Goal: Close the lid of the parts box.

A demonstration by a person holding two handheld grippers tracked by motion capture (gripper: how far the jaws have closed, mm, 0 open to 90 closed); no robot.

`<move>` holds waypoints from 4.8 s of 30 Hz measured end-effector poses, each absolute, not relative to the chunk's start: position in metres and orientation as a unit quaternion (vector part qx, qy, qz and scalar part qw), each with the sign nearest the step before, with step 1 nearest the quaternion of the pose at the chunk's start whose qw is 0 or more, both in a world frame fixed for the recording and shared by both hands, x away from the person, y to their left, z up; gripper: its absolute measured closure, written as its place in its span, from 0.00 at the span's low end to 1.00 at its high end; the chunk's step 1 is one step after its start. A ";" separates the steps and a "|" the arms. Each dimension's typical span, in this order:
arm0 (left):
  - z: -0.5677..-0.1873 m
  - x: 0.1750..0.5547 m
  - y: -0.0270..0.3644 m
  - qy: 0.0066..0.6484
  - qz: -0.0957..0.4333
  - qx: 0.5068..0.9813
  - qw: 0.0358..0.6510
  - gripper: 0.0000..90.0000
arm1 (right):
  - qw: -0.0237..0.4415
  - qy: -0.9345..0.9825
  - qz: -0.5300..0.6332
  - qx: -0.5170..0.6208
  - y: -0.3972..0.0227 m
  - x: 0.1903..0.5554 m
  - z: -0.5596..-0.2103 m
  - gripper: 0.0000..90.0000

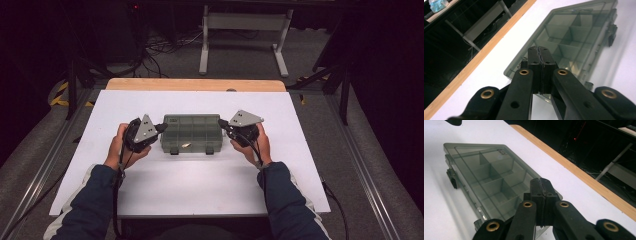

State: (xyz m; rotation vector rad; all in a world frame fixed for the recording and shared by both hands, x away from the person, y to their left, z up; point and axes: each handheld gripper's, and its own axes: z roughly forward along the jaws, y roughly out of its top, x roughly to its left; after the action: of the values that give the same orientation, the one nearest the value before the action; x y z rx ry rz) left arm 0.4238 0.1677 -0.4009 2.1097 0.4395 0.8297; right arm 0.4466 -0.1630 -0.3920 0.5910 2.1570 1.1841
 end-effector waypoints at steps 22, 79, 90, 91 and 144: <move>-0.428 0.411 0.165 0.158 0.306 0.849 0.402 0.99 | 0.285 0.837 0.422 0.198 -0.154 0.430 -0.415 1.00; -0.448 0.425 0.167 0.184 0.283 0.851 0.403 1.00 | 0.262 0.834 0.432 0.221 -0.150 0.435 -0.441 1.00; -0.447 0.425 0.166 0.186 0.287 0.848 0.405 0.98 | 0.265 0.829 0.437 0.228 -0.150 0.433 -0.441 0.98; -0.447 0.425 0.166 0.187 0.286 0.847 0.407 0.97 | 0.265 0.829 0.437 0.227 -0.150 0.433 -0.440 0.97; -0.435 0.411 0.158 0.174 0.299 0.823 0.450 0.33 | 0.283 0.814 0.457 0.219 -0.144 0.427 -0.432 0.36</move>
State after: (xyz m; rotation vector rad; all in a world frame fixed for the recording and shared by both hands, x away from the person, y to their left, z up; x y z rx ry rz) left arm 0.4108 0.1579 -0.4347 2.0349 0.4312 0.7383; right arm 0.4268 -0.1443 -0.4325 0.5861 2.1806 1.2242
